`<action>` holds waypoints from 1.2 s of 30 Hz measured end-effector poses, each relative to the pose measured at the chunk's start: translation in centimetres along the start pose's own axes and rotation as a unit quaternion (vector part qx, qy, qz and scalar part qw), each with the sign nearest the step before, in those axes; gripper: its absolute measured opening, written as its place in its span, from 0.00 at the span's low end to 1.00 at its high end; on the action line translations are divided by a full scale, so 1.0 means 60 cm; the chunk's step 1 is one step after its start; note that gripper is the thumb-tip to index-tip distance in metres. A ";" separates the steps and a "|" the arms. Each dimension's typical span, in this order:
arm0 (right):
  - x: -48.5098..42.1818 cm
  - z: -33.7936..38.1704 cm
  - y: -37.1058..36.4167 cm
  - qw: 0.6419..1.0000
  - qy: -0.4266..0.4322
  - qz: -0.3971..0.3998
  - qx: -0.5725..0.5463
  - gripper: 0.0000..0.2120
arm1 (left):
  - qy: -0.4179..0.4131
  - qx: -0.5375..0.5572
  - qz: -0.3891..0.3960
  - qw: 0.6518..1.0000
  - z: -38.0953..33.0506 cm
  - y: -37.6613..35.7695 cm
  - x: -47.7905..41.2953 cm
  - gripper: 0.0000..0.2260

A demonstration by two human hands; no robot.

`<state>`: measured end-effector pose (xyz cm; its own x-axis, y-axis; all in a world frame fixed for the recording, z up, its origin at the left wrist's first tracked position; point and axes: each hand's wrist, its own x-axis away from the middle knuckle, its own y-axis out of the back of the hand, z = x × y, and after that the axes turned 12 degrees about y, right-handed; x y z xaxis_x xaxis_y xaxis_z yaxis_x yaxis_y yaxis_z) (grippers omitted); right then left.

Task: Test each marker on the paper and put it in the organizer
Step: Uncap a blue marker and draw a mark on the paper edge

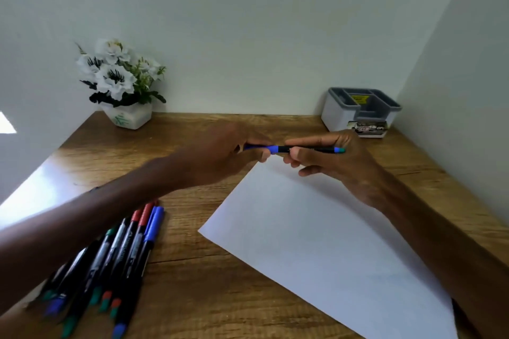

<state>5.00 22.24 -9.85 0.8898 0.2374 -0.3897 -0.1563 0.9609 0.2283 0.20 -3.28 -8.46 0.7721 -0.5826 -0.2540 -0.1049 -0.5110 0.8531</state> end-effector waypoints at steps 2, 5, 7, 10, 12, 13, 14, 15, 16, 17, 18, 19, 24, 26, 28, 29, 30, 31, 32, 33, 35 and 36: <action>-0.004 0.007 0.010 0.999 -0.006 0.029 0.031 0.13 | -0.017 -0.007 -0.012 1.000 0.001 0.002 -0.001 0.11; -0.009 0.006 0.016 0.973 0.071 0.027 0.219 0.11 | -0.036 -0.041 -0.017 0.998 0.000 0.003 0.001 0.13; -0.011 0.003 0.007 0.941 0.114 0.045 0.315 0.10 | -0.035 -0.039 -0.016 0.999 -0.002 -0.001 0.004 0.10; -0.011 -0.006 -0.031 0.918 0.141 0.118 0.353 0.06 | -0.022 -0.049 -0.010 0.999 -0.009 -0.014 0.006 0.07; -0.013 -0.012 -0.049 0.908 0.155 0.115 0.372 0.11 | -0.019 -0.071 -0.003 0.997 -0.012 -0.015 0.004 0.10; -0.014 -0.013 -0.054 0.903 0.158 0.107 0.385 0.14 | -0.023 -0.075 0.005 0.997 -0.011 -0.013 0.003 0.10; -0.014 -0.012 -0.056 0.897 0.158 0.103 0.399 0.17 | -0.024 -0.080 0.016 0.996 -0.012 -0.010 0.002 0.10; -0.013 -0.012 -0.057 0.891 0.157 0.104 0.413 0.18 | -0.028 -0.092 0.025 0.995 -0.012 -0.007 0.003 0.11; -0.011 -0.010 -0.058 0.883 0.158 0.105 0.429 0.18 | -0.034 -0.109 0.026 0.993 -0.014 -0.004 0.004 0.13; -0.009 -0.008 -0.059 0.874 0.158 0.104 0.447 0.18 | -0.046 -0.128 0.022 0.990 -0.015 -0.004 0.005 0.16; -0.007 -0.005 -0.060 0.866 0.155 0.098 0.465 0.17 | -0.058 -0.145 0.019 0.988 -0.016 -0.003 0.007 0.20; -0.006 -0.004 -0.061 0.861 0.150 0.091 0.477 0.16 | -0.066 -0.154 0.019 0.986 -0.016 -0.004 0.008 0.23; -0.013 0.004 -0.054 0.853 0.094 0.122 0.498 0.27 | -0.013 -0.163 0.019 0.986 -0.002 -0.006 0.004 0.13; -0.024 0.002 -0.027 0.845 0.058 0.113 0.519 0.25 | 0.003 -0.151 0.010 0.988 0.003 -0.010 0.000 0.10; -0.035 -0.004 0.012 0.842 0.028 0.052 0.537 0.20 | 0.019 -0.115 0.016 0.993 0.003 -0.010 -0.002 0.09; -0.044 -0.009 0.035 0.846 0.017 0.000 0.532 0.17 | 0.024 -0.093 0.024 0.995 0.001 -0.009 -0.001 0.09; -0.055 -0.012 0.058 0.852 0.008 -0.059 0.520 0.16 | 0.022 -0.075 0.033 0.996 -0.002 -0.009 -0.001 0.09; -0.068 -0.016 0.078 0.852 0.001 -0.109 0.512 0.18 | 0.015 -0.063 0.042 0.997 -0.006 -0.009 0.001 0.09; -0.082 -0.019 0.095 0.848 -0.008 -0.139 0.512 0.21 | 0.007 -0.055 0.055 0.997 -0.010 -0.011 0.003 0.09; -0.094 -0.024 0.109 0.839 -0.019 -0.146 0.523 0.23 | 0.000 -0.047 0.070 0.996 -0.014 -0.014 0.006 0.09; -0.118 -0.036 0.123 0.817 -0.051 -0.130 0.559 0.22 | -0.003 -0.039 0.099 0.994 -0.016 -0.021 0.009 0.09; -0.126 -0.042 0.124 0.805 -0.072 -0.123 0.575 0.21 | -0.001 -0.039 0.108 0.993 -0.017 -0.025 0.010 0.09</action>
<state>-3.96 27.94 -7.48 0.8863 -0.0383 -0.4616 0.4601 0.1884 0.8677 1.42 -2.24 -9.41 0.7352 -0.6749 -0.0632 -0.2183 -0.3240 0.9206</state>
